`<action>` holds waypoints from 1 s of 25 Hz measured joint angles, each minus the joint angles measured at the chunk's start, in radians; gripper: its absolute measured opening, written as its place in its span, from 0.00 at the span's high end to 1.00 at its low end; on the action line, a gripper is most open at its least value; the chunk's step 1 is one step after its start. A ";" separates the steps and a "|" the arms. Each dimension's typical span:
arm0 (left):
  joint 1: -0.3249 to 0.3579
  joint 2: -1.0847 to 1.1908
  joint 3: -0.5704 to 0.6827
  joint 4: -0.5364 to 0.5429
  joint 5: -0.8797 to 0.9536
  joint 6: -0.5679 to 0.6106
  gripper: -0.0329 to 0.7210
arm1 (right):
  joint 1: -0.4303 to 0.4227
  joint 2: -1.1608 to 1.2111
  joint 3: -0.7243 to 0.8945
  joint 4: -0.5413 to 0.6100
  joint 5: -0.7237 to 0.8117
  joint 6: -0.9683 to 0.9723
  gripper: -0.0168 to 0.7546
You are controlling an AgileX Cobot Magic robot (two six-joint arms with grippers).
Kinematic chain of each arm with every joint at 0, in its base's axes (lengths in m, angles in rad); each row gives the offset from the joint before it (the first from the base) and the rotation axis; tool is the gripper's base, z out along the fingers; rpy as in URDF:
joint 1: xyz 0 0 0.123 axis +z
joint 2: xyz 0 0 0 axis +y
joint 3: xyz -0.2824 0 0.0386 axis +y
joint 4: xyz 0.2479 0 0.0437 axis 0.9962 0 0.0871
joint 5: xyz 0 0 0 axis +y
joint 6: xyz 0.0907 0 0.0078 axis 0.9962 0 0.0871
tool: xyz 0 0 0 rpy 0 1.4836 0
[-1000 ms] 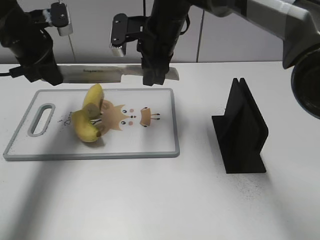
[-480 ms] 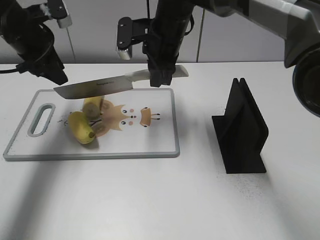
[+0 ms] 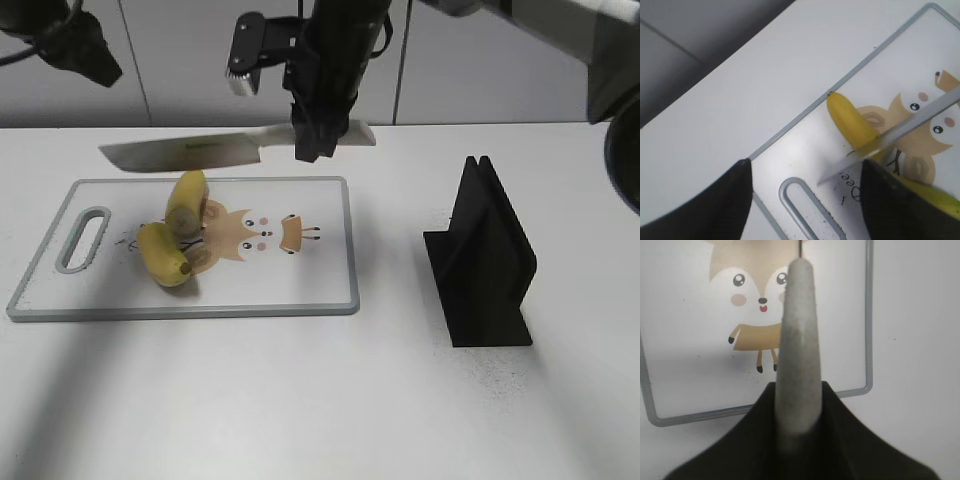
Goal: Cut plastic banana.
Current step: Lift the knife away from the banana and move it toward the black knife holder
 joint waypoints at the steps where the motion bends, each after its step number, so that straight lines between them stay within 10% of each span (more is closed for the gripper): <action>1: 0.003 -0.011 -0.014 0.022 0.017 -0.052 0.09 | 0.000 -0.017 0.000 0.000 0.001 0.046 0.77; 13: 0.010 -0.088 -0.063 0.246 0.251 -0.577 0.16 | 0.000 -0.197 0.055 -0.034 0.004 0.677 0.77; 25: 0.010 -0.284 0.000 0.257 0.255 -0.652 0.18 | -0.002 -0.447 0.374 -0.035 0.008 1.096 0.77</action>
